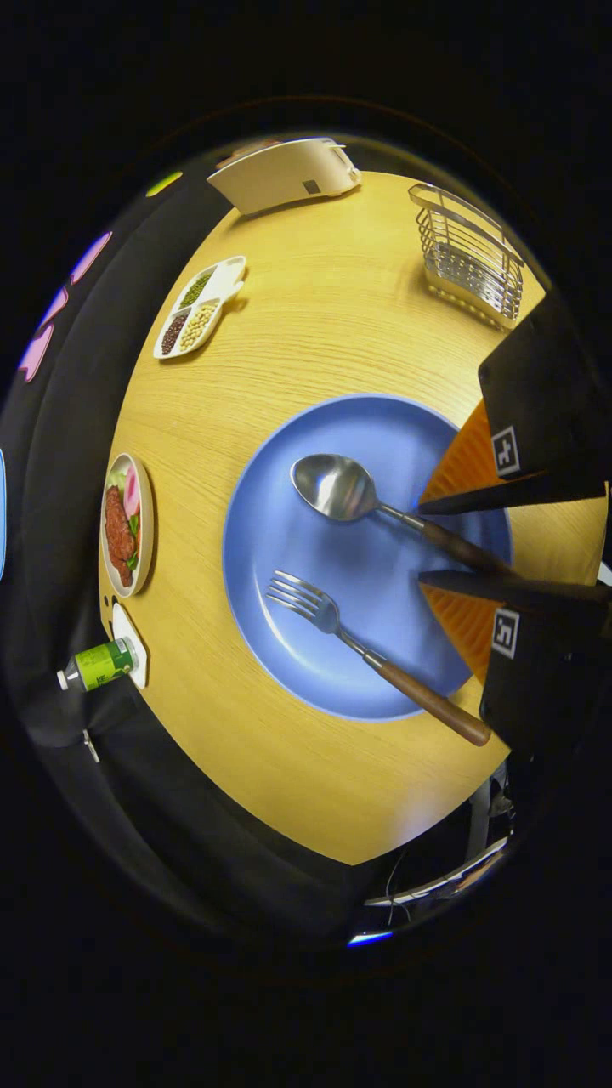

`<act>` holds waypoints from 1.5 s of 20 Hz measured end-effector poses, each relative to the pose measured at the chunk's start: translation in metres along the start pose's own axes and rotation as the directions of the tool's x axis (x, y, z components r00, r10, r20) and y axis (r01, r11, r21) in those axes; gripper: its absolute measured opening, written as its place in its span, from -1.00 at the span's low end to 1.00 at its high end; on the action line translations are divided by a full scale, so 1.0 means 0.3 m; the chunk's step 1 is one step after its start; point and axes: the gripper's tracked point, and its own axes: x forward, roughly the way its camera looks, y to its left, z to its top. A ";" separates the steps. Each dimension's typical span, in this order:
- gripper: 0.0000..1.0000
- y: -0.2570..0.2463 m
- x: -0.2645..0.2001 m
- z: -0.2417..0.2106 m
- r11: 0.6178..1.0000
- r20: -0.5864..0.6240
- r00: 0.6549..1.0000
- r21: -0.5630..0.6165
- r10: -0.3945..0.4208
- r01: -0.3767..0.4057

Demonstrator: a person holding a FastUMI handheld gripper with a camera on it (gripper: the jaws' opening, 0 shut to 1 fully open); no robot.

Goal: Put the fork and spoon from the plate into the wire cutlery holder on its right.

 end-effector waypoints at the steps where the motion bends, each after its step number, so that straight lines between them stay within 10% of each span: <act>1: -0.25 -0.009 0.012 -0.005 1.000 -0.009 1.000 0.006 -0.012 0.012; 7: -0.84 0.029 -0.013 -0.013 0.992 -0.068 0.990 0.038 0.126 -0.123; 19: -0.84 -0.209 -0.465 0.002 0.992 -0.012 0.992 -0.025 0.125 -0.125; 30: -0.84 -0.680 -0.694 -0.175 0.997 -0.257 0.966 -0.066 0.016 -0.034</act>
